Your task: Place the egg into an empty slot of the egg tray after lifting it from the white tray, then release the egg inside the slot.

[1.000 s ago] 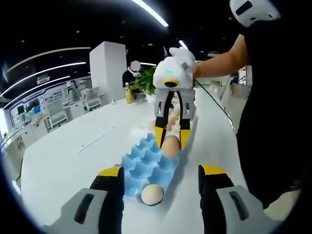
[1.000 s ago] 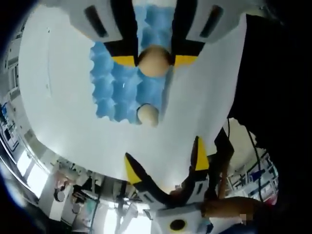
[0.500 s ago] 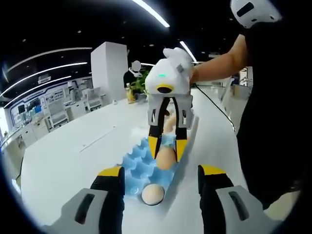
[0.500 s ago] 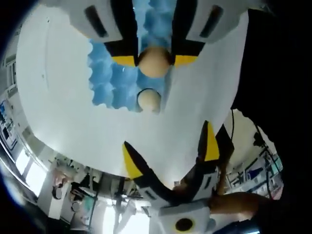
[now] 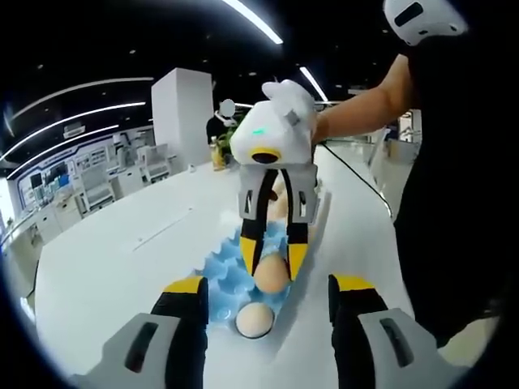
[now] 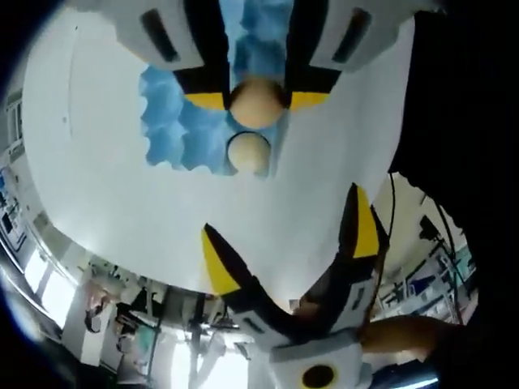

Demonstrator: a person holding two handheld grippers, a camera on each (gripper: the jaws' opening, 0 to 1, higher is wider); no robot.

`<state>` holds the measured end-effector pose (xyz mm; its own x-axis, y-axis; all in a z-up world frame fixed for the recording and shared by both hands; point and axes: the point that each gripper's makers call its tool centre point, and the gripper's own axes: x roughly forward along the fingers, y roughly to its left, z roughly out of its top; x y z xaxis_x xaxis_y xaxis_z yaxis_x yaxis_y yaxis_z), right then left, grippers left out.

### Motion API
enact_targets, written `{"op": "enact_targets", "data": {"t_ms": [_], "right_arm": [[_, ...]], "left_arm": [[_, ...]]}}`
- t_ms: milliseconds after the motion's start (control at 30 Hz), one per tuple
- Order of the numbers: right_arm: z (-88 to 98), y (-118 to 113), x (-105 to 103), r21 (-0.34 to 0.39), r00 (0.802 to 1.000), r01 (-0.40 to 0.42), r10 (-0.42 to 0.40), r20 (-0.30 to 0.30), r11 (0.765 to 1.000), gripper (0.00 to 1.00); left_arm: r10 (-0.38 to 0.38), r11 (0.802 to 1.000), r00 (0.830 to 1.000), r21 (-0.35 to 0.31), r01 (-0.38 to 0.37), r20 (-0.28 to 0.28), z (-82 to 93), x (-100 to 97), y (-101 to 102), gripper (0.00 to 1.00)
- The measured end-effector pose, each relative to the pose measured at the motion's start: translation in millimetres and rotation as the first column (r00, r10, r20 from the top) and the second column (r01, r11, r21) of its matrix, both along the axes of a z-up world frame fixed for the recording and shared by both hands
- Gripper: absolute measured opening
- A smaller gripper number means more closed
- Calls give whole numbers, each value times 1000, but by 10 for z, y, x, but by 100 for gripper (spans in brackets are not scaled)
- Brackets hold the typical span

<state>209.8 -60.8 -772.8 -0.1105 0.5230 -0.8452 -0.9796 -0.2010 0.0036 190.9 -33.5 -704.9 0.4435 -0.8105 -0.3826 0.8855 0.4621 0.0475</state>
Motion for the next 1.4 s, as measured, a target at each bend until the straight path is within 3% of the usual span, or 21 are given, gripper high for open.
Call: {"op": "enact_targets", "data": {"t_ms": [933,1167,1400], "right_arm": [[-227,57,18,-77,1000,5,-6,-9,997,26],[-220,37,27,-63,999,34,-37,-35,997,27],[-214,28,27,-3,997,54,-54,-48,999,27]], "left_arm": [[-7,1000,1000,-4,7,0,19,-21,1,60],[-10,1000,1000,-4,10,-2,14,-14,-10,60],[-17,1000,1000,1,17,1,9,-16,-17,59]]}}
